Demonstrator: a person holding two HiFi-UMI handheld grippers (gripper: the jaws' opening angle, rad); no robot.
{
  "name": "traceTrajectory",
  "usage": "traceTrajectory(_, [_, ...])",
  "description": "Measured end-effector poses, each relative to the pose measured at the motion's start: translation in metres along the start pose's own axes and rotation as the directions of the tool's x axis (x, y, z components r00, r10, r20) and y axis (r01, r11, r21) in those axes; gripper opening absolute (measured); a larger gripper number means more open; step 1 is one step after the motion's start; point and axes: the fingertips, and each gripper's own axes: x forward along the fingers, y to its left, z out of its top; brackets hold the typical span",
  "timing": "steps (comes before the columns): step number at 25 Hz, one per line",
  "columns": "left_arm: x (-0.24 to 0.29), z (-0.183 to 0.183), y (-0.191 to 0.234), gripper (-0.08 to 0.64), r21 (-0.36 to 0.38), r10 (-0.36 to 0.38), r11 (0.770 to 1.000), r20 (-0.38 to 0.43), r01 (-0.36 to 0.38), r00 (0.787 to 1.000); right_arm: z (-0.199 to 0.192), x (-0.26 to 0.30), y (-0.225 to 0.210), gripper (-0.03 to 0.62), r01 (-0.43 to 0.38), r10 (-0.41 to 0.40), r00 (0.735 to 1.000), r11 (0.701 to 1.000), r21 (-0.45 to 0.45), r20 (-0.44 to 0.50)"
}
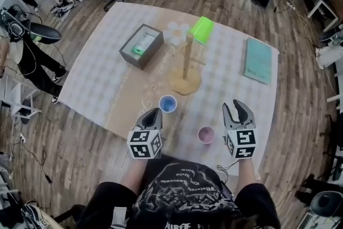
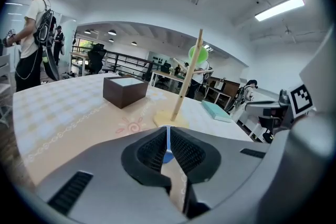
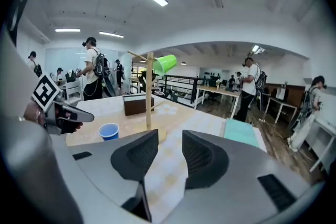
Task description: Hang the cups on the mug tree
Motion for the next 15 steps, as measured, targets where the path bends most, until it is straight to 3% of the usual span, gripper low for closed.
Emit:
traceTrajectory(4, [0.003,-0.002,0.006,0.021,-0.017,0.013,1.000,-0.011,-0.013,1.000,-0.045,-0.014,0.015,0.147,-0.071,0.084,0.993,0.987,0.144,-0.084])
traceTrajectory(9, [0.002,-0.003,0.006,0.021,-0.015,0.022,1.000,-0.014,-0.022,1.000,-0.075,-0.031,0.045,0.153,-0.152,0.199,0.970,0.944,0.292,-0.137])
traceTrajectory(15, [0.002,-0.004,0.000,0.021,0.004,0.004,1.000,-0.003,-0.004,1.000,-0.108,-0.037,0.063,0.166,-0.143,0.241,0.944,0.913,0.382,-0.223])
